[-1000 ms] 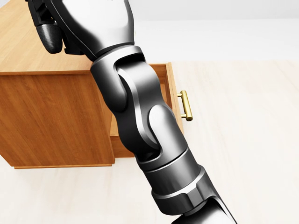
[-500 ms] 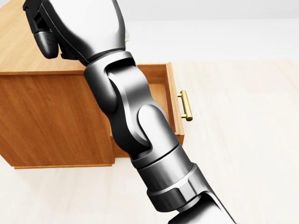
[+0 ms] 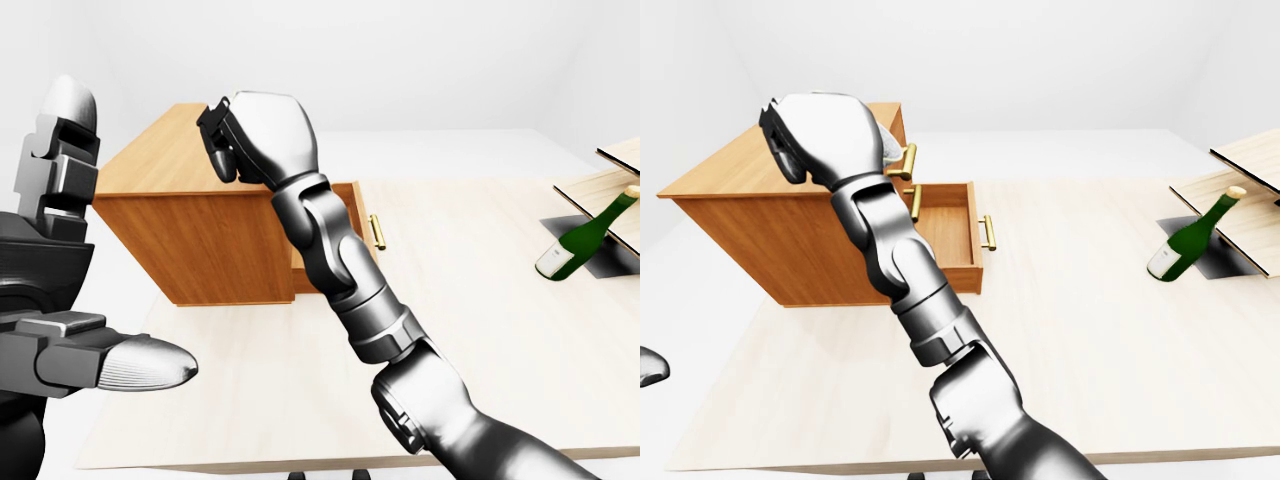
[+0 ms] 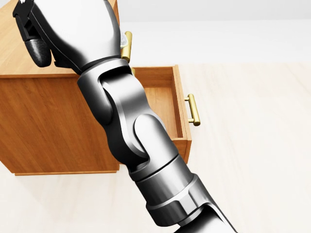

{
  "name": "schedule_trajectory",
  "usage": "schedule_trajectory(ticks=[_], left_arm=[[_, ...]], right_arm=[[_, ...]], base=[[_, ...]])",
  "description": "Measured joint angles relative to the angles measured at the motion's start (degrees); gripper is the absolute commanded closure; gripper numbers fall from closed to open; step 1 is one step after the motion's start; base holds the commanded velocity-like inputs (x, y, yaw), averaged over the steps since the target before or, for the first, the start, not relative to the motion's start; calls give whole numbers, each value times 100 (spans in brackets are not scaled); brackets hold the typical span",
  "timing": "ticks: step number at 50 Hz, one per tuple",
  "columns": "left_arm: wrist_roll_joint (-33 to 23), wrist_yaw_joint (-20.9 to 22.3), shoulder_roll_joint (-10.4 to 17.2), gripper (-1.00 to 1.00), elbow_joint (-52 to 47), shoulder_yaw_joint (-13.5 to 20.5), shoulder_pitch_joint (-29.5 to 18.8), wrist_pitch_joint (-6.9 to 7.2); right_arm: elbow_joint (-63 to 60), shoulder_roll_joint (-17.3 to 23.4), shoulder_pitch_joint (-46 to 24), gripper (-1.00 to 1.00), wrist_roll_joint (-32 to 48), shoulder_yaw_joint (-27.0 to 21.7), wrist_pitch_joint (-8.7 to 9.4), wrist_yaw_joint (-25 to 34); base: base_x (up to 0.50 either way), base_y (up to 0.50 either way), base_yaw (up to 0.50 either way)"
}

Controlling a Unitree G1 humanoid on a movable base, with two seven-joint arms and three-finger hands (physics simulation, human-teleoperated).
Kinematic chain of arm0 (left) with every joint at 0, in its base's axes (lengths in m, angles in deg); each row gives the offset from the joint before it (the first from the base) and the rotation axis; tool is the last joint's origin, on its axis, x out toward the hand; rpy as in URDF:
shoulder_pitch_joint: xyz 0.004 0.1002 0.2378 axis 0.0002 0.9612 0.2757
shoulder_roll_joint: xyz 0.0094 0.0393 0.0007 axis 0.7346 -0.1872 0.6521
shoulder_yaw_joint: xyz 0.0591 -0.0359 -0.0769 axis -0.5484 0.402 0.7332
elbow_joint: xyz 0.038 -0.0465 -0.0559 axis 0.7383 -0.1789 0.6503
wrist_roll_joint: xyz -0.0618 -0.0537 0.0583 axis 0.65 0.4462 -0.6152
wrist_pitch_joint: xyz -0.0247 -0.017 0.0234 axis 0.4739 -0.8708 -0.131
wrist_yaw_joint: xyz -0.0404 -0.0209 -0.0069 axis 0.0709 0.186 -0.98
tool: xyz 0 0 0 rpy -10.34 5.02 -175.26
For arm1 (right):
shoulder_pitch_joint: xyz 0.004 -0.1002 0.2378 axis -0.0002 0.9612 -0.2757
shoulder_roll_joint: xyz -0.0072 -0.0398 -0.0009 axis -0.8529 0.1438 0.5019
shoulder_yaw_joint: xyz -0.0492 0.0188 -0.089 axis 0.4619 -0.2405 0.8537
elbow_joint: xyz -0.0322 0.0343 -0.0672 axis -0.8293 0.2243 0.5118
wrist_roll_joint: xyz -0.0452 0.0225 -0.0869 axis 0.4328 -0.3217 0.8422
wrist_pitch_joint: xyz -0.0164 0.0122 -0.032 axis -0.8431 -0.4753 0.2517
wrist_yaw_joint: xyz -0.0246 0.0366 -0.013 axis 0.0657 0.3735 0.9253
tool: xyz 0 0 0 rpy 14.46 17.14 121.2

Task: Put the bowl on top of the cabinet.

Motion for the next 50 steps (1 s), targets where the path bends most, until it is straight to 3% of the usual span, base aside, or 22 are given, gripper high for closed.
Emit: schedule_trajectory(ticks=[50], left_arm=[[62, 0, 80, -100, 0, 8, 16, 0]], right_arm=[[-134, -300, 472, 100, 558, 95, -248, -397]], base=[[0, 0, 0]])
